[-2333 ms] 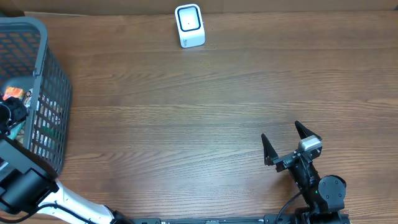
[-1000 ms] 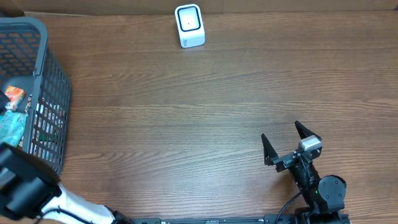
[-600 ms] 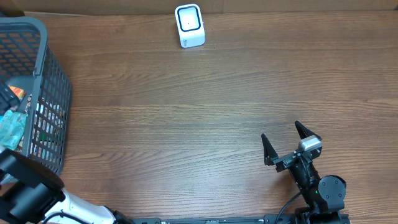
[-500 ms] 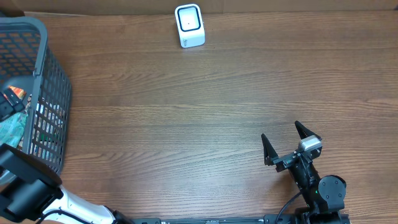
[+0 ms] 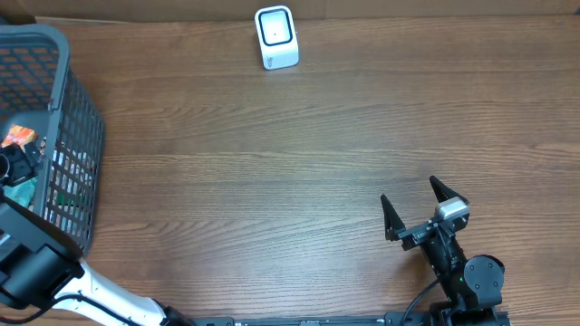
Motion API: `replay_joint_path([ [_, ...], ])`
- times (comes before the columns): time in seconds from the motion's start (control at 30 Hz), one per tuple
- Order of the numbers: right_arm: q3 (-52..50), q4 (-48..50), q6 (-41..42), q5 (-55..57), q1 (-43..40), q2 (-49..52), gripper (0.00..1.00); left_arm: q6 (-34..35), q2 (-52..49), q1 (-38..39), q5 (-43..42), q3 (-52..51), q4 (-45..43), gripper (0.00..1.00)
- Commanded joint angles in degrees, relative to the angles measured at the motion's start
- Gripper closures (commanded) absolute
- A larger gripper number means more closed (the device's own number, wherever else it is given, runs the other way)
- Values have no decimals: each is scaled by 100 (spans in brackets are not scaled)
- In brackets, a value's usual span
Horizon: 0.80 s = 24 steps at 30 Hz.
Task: Scan the item barcode
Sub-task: 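Grasp the green tissue pack in the basket with the left gripper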
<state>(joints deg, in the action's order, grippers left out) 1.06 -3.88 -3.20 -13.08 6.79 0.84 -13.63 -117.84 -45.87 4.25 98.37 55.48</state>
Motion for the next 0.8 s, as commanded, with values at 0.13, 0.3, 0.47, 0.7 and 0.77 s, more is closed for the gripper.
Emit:
replay_joint_path([
  [0.13,-61,44,13,-4,-4,-68,0,-212,-535,-28,68,-48,-28,15],
  [0.3,-61,44,13,-4,-4,-68,0,-208,-621,-24,66,-37,-68,90],
  [0.47,-61,44,13,-4,-7,-68,0,-201,-581,-24,66,81,76,96],
  [0.7,-61,44,13,-2,-7,-68,0,275,-101,7,57,599,404,96],
  [0.77,-61,44,13,-4,-4,-68,0,461,157,55,-35,804,433,96],
])
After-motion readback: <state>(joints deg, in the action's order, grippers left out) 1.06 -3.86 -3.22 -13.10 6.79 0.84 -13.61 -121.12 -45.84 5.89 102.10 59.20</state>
